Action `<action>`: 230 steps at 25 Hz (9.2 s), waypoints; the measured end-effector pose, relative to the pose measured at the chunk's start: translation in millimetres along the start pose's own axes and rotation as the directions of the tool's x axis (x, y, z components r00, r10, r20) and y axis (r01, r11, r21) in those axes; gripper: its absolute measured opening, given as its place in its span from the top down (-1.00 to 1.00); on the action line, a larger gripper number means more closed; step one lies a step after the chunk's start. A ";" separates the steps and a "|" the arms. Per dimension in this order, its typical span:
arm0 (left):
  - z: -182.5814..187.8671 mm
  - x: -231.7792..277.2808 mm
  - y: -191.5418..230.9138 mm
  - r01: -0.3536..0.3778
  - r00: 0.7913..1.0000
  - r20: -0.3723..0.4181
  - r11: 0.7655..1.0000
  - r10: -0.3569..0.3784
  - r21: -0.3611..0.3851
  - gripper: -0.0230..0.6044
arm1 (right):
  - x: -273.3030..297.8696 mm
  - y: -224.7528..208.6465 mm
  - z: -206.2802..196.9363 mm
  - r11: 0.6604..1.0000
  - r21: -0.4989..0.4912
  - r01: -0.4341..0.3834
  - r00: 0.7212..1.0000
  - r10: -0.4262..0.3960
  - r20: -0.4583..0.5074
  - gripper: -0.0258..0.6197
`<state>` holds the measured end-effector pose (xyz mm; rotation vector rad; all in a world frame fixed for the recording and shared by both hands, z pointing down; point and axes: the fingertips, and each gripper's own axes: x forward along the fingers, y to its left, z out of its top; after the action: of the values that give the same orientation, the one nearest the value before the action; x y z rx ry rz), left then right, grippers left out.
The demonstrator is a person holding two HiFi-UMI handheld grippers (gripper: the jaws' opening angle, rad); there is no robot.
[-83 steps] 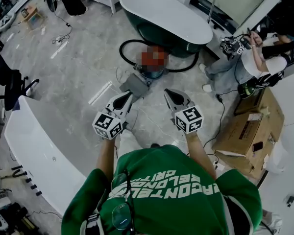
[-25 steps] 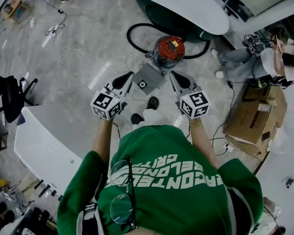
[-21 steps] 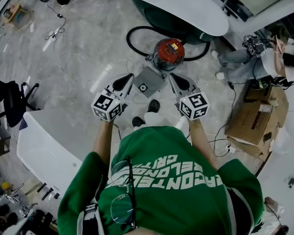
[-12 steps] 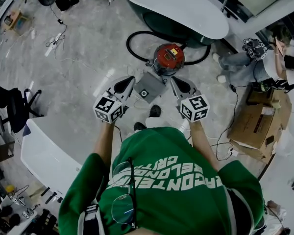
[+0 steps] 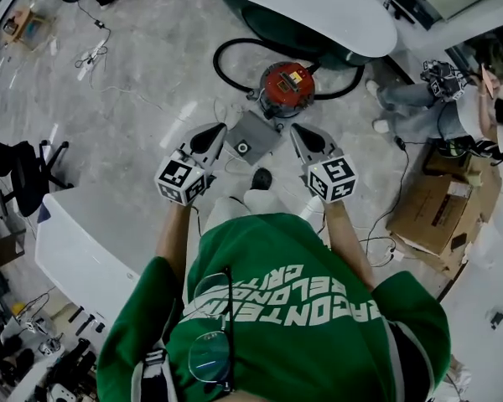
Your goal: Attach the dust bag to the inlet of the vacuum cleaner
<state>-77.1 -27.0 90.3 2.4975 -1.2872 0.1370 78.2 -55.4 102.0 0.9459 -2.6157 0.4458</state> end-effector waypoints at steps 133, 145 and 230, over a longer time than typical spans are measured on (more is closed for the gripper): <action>-862.8 265.7 219.9 0.572 0.797 -0.363 0.796 -0.483 0.197 0.91 | 431.2 -123.3 -818.4 0.964 -0.231 0.129 0.965 -0.176 -0.196 0.76; -816.0 281.7 229.1 0.598 0.790 -0.373 0.748 -0.487 0.289 0.91 | 435.0 -140.9 -816.0 0.992 -0.119 0.033 0.974 -0.058 -0.217 0.87; -567.2 333.9 177.3 0.836 0.545 -0.539 0.374 -0.642 0.401 0.88 | 334.4 -180.8 -513.3 0.988 -0.095 0.118 0.983 -0.103 0.149 0.87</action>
<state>12.2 -194.3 745.0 3.1659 0.2259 0.7965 52.5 -172.0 729.5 1.1207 -2.6660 0.2191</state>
